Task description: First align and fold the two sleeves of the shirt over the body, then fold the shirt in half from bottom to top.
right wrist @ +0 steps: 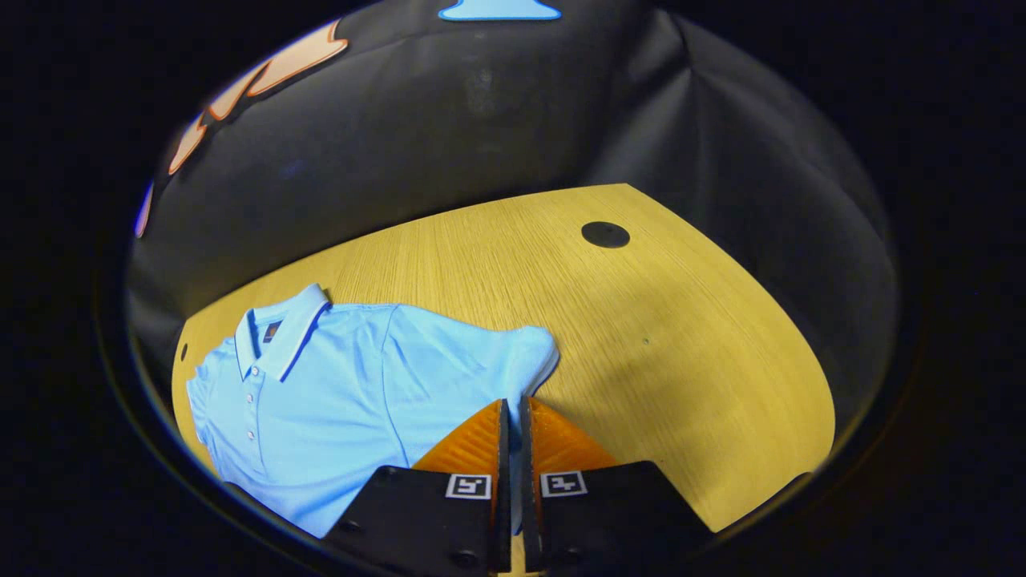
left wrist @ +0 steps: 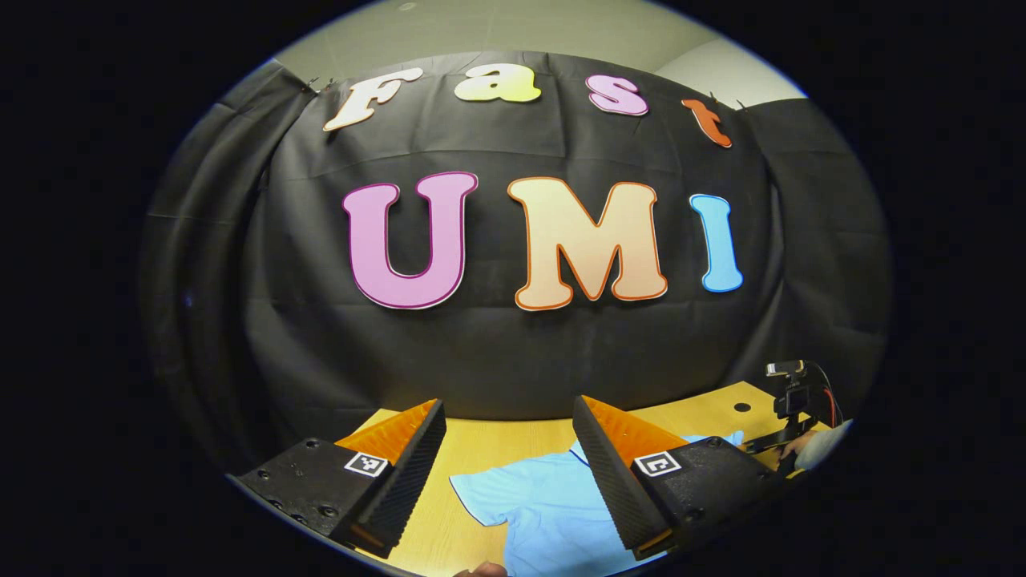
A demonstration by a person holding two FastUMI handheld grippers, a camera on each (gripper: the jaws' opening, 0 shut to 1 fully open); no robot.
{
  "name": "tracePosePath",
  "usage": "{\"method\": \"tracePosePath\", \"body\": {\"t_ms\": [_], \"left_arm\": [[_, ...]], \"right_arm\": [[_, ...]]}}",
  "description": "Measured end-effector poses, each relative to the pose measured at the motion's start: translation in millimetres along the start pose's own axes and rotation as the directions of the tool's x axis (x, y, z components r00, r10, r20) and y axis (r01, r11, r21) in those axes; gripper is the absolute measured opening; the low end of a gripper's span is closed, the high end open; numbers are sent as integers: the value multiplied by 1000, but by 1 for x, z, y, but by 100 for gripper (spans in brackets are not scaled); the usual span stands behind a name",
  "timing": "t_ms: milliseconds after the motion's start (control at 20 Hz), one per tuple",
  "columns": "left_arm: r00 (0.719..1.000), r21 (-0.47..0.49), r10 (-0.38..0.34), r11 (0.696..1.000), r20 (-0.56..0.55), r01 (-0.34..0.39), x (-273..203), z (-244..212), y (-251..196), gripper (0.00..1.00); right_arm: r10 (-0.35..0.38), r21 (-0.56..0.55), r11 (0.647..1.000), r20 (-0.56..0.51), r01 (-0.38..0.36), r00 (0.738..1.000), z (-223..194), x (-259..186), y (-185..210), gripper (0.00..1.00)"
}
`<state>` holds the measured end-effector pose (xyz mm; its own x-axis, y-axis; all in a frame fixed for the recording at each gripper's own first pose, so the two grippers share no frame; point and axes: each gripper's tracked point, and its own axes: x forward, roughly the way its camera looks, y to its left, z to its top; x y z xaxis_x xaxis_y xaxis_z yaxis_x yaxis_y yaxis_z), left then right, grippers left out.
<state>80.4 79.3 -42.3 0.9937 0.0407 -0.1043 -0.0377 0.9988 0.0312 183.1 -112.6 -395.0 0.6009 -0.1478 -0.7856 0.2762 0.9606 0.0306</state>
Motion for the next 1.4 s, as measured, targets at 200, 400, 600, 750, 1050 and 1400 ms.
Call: {"method": "tracePosePath", "body": {"t_ms": [200,400,600,750,1050,1400], "left_arm": [[1000,-8,3,1000,2,-3,2,0,2,95],[1000,-24,9,1000,-6,-10,3,-5,6,95],[999,-46,22,999,-39,-23,1,-18,15,95],[997,-68,29,997,-71,-34,6,-28,22,96],[986,-83,59,994,-154,-73,16,-68,42,96],[969,-94,66,991,-239,-90,56,-122,46,96]], "right_arm": [[150,66,986,56,-153,987,21,-14,50,3],[277,72,956,98,-284,956,33,-41,108,3],[377,87,920,76,-383,923,18,-46,158,3],[414,97,905,30,-415,910,-3,-42,186,3],[432,108,896,12,-431,902,-11,-48,196,3],[428,-71,904,146,-422,892,21,-100,172,94]]}}
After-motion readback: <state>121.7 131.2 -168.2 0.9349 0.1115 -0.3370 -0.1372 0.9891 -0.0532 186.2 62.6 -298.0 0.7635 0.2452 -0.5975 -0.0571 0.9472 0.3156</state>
